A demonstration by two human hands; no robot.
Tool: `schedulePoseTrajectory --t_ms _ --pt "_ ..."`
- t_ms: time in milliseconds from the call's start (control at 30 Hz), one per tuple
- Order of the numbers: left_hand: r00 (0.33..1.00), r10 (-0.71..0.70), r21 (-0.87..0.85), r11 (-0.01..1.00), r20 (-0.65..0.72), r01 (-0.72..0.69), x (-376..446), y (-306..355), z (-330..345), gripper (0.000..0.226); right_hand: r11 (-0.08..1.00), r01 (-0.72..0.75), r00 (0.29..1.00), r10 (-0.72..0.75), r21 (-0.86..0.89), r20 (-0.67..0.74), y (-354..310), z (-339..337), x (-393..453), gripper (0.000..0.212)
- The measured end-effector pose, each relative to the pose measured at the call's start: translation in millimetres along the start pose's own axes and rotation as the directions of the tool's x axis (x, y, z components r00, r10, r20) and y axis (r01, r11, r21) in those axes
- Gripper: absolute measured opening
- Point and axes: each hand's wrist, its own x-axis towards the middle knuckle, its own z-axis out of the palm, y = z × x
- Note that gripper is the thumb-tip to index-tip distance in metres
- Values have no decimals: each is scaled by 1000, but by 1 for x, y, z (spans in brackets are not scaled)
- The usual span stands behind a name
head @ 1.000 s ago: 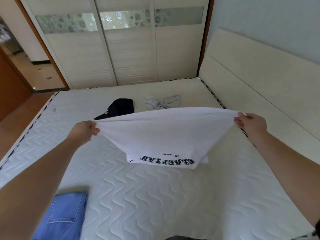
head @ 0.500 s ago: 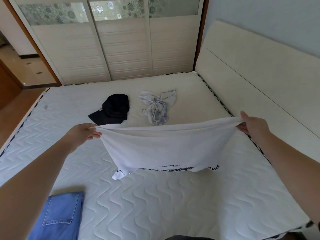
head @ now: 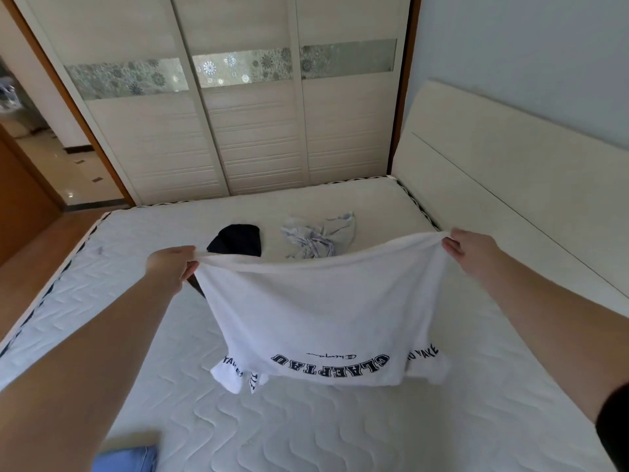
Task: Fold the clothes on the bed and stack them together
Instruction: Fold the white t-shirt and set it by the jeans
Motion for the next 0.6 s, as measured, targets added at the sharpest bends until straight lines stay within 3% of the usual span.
schedulePoseTrajectory --t_ms 200,333,467,600 --pt "992 125 -107 987 21 -122 31 121 21 10 991 109 979 -120 72 163 -97 52 18 17" --pt "972 234 -146 962 -4 -232 30 171 26 8 966 236 964 -247 105 96 -133 71 27 7" --pt "969 246 -173 954 -6 -243 27 171 18 9 967 235 962 -246 102 119 -134 62 30 30" --pt "995 94 -156 983 -21 -96 18 110 6 5 984 176 976 -174 2 127 -90 30 29 2"
